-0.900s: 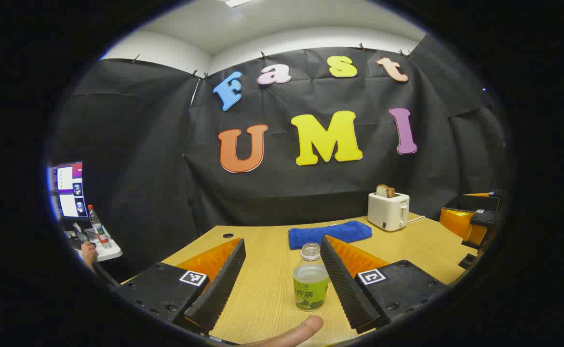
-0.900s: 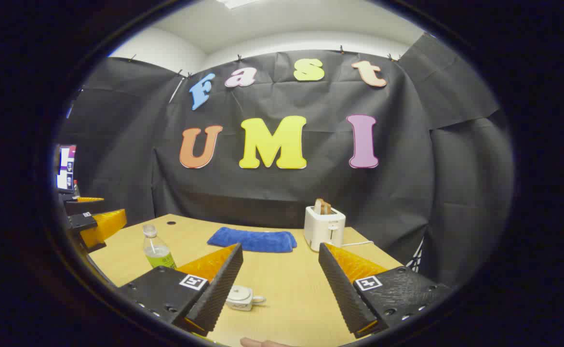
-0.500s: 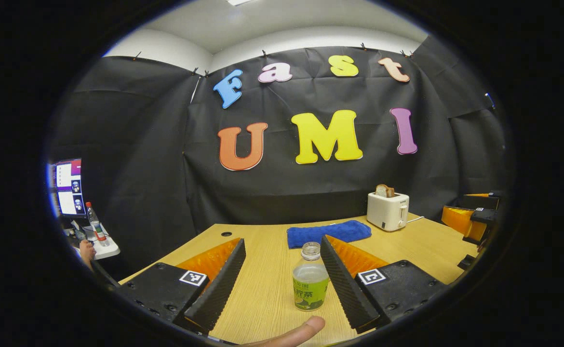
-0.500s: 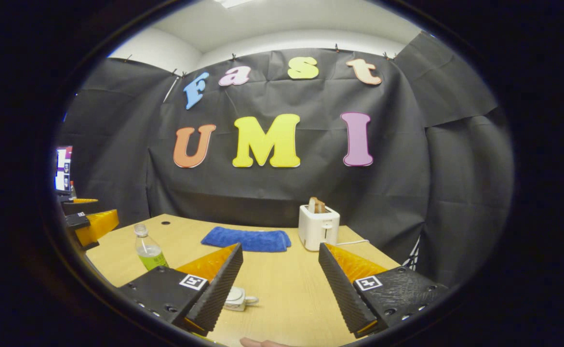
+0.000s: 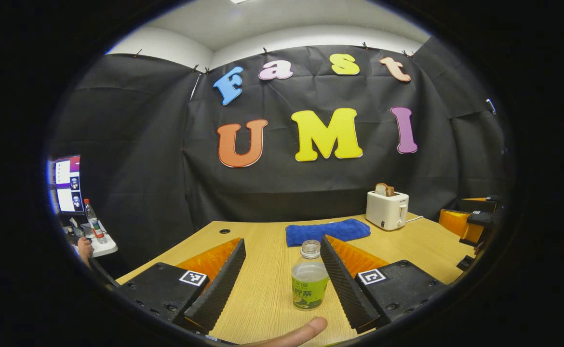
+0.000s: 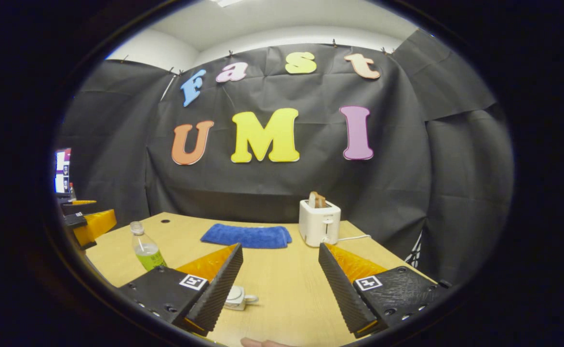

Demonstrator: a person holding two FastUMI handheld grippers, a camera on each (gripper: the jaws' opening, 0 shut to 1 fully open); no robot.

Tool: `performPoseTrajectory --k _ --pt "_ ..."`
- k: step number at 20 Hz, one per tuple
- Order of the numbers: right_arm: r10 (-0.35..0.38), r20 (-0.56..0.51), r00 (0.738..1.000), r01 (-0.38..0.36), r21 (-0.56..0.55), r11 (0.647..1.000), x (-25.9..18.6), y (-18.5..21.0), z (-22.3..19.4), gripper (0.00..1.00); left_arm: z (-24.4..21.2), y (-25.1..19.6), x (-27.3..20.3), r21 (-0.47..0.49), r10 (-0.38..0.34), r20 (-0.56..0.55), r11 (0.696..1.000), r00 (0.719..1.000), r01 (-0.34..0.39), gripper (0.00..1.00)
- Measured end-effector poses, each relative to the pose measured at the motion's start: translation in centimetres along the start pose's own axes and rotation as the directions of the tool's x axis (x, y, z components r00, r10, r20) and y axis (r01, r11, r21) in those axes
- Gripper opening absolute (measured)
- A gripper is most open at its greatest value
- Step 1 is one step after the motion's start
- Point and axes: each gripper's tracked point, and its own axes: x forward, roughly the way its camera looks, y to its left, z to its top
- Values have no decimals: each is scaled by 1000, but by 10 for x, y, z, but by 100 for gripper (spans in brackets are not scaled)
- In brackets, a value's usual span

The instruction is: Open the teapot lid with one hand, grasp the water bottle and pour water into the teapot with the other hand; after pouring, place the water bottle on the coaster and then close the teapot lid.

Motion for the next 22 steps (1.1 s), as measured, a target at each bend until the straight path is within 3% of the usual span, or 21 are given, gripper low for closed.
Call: performPoseTrajectory --k 6,11,16,18,21,22 --pt "39 -68 997 -39 4 999 29 18 -30 95 -5 1 4 -17 -8 -17 1000 1000 8 98" --pt "167 -143 975 -164 36 986 55 60 -76 92 -8 6 7 -35 8 -27 999 1000 -9 98" --pt "175 -173 969 -183 -28 983 66 75 -99 94 -6 18 9 -69 43 -19 997 999 -44 98" --pt "203 -169 964 -214 -46 976 66 86 -104 89 -8 23 10 -74 54 -27 996 998 -56 98" --pt "226 -183 957 -235 -28 972 69 92 -114 51 -7 26 10 -85 67 -26 994 997 -69 98" --pt "238 -193 952 -247 -21 969 70 93 -117 46 -7 25 10 -85 65 -25 994 998 -67 98"
